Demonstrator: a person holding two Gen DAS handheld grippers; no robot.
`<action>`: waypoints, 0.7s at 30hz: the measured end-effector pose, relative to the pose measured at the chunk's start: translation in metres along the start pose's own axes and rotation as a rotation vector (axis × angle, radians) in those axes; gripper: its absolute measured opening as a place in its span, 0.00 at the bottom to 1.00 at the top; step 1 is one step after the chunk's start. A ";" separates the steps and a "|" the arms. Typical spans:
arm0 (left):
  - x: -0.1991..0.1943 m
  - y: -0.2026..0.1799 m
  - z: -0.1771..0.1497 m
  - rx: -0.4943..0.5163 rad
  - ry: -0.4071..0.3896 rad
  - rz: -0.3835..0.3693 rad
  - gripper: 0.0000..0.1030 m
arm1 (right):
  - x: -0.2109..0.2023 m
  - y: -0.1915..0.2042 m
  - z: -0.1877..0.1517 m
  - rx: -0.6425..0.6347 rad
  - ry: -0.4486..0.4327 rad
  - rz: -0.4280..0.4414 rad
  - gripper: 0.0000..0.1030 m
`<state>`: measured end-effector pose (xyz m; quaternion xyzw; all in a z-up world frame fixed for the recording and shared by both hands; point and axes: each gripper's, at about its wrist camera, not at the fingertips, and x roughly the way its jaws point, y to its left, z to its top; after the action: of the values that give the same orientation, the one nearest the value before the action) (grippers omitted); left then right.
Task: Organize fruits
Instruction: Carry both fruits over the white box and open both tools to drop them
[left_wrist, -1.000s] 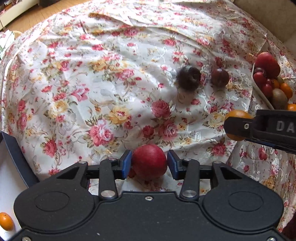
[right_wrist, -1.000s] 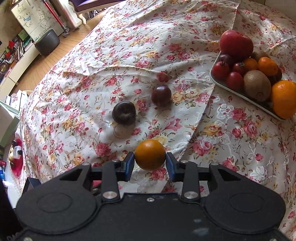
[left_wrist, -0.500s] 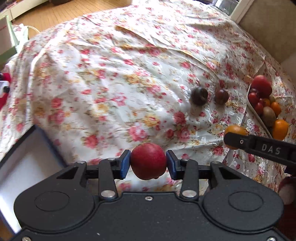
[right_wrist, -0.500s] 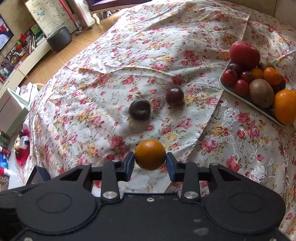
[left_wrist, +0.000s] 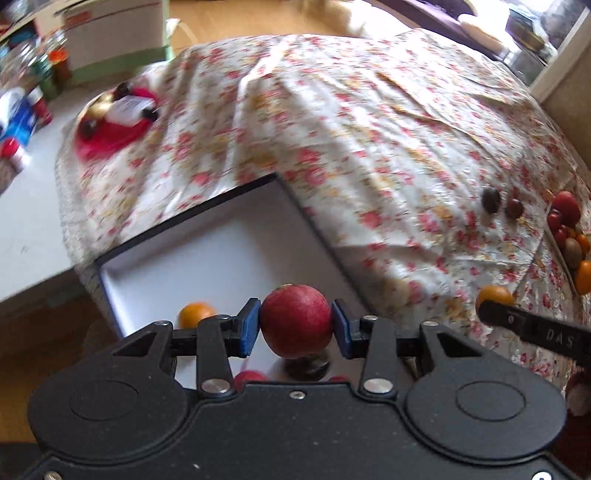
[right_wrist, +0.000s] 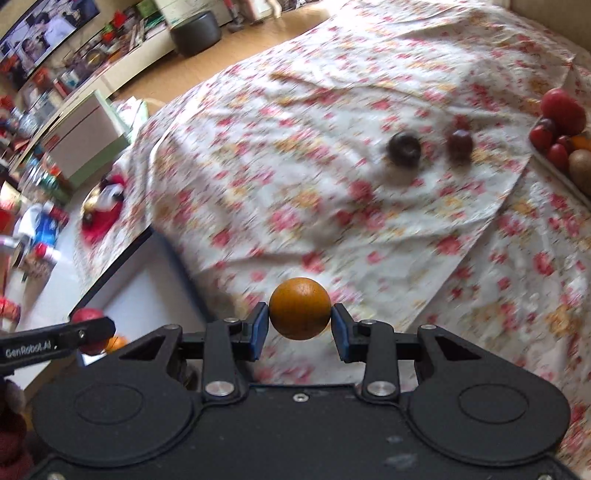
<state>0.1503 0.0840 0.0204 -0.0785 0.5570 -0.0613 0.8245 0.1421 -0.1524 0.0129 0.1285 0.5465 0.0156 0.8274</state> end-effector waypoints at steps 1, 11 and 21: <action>0.000 0.009 -0.004 -0.020 0.002 0.005 0.48 | 0.002 0.008 -0.007 -0.012 0.014 0.011 0.36; 0.010 0.067 -0.041 -0.167 0.044 0.055 0.48 | 0.026 0.062 -0.061 -0.066 0.148 0.051 0.37; 0.031 0.073 -0.041 -0.159 0.078 0.099 0.48 | 0.029 0.068 -0.066 -0.069 0.174 -0.010 0.37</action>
<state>0.1252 0.1470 -0.0375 -0.1134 0.5949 0.0210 0.7955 0.1021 -0.0694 -0.0223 0.0952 0.6161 0.0412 0.7808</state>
